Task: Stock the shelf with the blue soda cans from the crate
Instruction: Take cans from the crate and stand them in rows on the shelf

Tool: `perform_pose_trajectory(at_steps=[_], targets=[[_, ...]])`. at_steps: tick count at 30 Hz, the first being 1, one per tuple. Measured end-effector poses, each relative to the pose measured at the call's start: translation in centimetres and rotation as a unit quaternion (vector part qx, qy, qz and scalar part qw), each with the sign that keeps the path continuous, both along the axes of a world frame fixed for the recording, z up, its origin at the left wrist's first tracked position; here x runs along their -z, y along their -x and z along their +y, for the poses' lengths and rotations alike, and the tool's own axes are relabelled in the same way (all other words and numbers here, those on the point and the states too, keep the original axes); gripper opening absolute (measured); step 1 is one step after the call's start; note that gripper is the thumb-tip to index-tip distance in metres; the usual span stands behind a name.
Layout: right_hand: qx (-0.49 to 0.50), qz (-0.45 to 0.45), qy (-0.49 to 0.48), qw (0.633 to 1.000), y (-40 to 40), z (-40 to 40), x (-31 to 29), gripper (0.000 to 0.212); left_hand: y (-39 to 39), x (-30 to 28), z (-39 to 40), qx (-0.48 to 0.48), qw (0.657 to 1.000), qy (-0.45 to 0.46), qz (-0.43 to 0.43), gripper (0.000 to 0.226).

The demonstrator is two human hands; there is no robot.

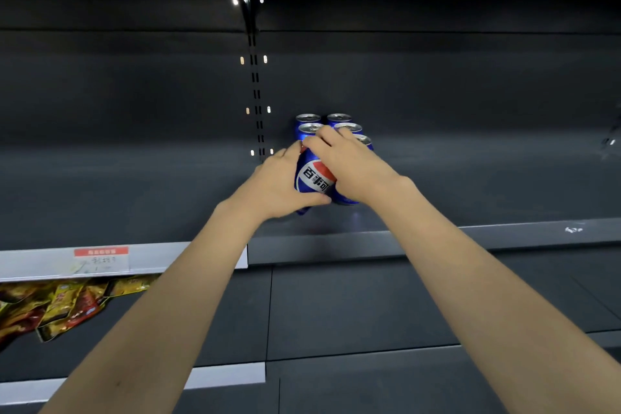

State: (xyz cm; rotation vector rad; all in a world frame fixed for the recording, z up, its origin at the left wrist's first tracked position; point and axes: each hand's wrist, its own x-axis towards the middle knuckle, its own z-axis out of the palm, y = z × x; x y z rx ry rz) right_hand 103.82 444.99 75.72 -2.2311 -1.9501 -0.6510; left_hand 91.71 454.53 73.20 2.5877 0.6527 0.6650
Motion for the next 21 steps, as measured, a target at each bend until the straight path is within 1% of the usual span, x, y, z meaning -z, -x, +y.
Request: perform_pose_trajectory(at_steps=[3,5,6,8,10,11,13,16,18,21], targets=[[0.008,-0.040,0.019,0.999,0.3,0.2,0.7,0.075,-0.7,0.5,-0.4,-0.047,0.999,0.018,-0.005,0.070],[0.007,-0.078,-0.012,0.997,0.1,0.0,1.7,0.077,-0.7,0.9,-0.8,-0.071,0.997,0.030,-0.020,0.053],[0.008,-0.086,-0.040,0.995,0.0,-0.1,2.2,0.077,-0.6,1.2,-1.0,-0.075,0.996,0.041,-0.035,0.047],[0.022,-0.062,-0.129,0.989,-0.6,0.1,3.1,0.078,-0.4,1.8,-1.1,-0.077,0.989,0.092,-0.086,0.042],[0.046,-0.038,-0.199,0.978,-0.9,0.1,3.1,0.076,-0.2,2.4,-0.9,-0.085,0.975,0.149,-0.141,0.040],[0.056,-0.022,-0.218,0.974,-0.9,-0.1,2.9,0.075,-0.2,2.8,-0.9,-0.091,0.970,0.159,-0.160,0.041],[0.074,0.042,-0.234,0.969,-1.2,-0.5,2.9,0.076,-0.4,3.3,-0.9,-0.097,0.959,0.185,-0.192,0.044],[0.108,0.155,-0.224,0.956,-2.1,-0.8,4.4,0.076,-1.2,4.3,-0.7,-0.081,0.926,0.272,-0.251,0.052],[0.136,0.222,-0.208,0.943,-2.7,-0.8,5.7,0.084,-1.9,5.0,-0.5,-0.068,0.911,0.306,-0.268,0.059],[0.148,0.337,-0.162,0.916,-3.3,-1.0,7.2,0.101,-3.1,5.6,-0.3,-0.052,0.906,0.326,-0.265,0.068]])
